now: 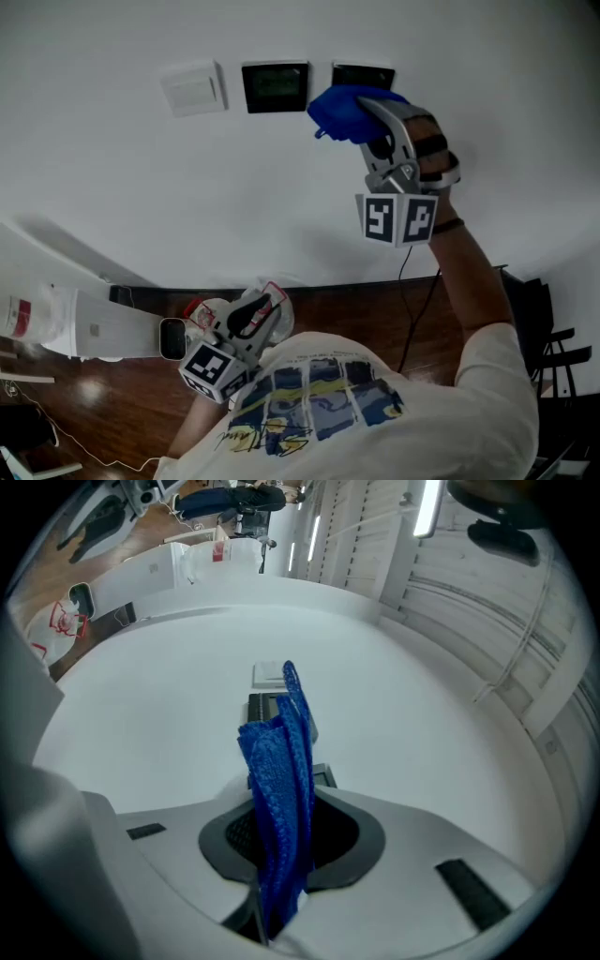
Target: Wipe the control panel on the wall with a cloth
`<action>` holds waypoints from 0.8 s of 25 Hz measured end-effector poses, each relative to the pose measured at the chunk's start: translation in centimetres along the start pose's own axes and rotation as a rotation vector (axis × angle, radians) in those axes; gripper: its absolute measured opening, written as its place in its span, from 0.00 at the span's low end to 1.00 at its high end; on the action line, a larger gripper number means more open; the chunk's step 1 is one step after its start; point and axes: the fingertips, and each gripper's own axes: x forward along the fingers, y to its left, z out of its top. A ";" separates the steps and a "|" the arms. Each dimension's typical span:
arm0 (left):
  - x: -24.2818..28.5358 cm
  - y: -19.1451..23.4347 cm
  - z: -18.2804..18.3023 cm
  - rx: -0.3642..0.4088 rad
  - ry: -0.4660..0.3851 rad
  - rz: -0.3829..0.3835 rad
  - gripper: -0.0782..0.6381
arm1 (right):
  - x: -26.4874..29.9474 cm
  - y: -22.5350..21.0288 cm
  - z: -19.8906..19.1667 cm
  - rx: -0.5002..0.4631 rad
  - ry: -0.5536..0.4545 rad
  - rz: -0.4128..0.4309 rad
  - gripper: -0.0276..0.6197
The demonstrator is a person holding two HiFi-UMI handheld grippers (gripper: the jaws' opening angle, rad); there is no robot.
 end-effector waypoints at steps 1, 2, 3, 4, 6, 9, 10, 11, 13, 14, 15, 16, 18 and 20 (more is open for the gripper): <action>0.0 0.0 0.0 -0.003 -0.001 -0.001 0.21 | -0.2 0.8 -0.1 0.006 0.001 0.010 0.17; -0.1 0.0 0.0 -0.002 -0.003 -0.003 0.21 | -0.3 1.5 -0.1 0.011 0.001 0.020 0.17; 0.0 -0.1 0.1 0.002 -0.005 -0.004 0.21 | -0.5 2.3 -0.1 0.014 0.000 0.031 0.17; 0.0 -0.1 0.1 0.005 -0.005 -0.006 0.21 | -0.6 3.2 -0.2 0.016 0.001 0.043 0.17; 0.1 -0.2 -0.1 0.005 0.003 -0.010 0.21 | -0.7 5.0 -0.5 0.019 0.010 0.072 0.17; 0.1 -0.3 -0.2 -0.001 0.011 -0.009 0.21 | -0.5 7.6 -1.6 0.022 0.032 0.119 0.17; 0.1 -0.3 -0.2 -0.003 0.008 -0.008 0.21 | -0.5 8.2 -1.8 0.020 0.034 0.129 0.17; 0.1 -0.3 -0.2 0.000 0.006 -0.007 0.21 | -0.5 8.7 -2.0 0.019 0.034 0.137 0.18; -0.1 -0.1 -0.3 0.007 0.007 -0.003 0.21 | -0.7 8.8 -1.8 0.022 0.030 0.152 0.17; -0.2 0.0 -0.4 0.005 0.010 0.000 0.21 | -0.9 8.4 -1.5 0.025 0.024 0.154 0.17; -0.3 0.0 -0.5 0.004 0.013 0.002 0.21 | -1.2 7.6 -1.0 0.029 0.013 0.146 0.17; -0.3 0.1 -0.6 0.005 0.015 0.003 0.21 | -1.5 6.4 -0.4 0.032 -0.001 0.128 0.17; -0.4 0.1 -0.4 0.004 0.005 0.004 0.21 | -2.1 3.3 0.9 0.038 -0.032 0.072 0.17; -0.3 -0.1 0.0 -0.006 -0.003 0.002 0.21 | -2.1 0.1 1.7 0.037 -0.047 0.011 0.17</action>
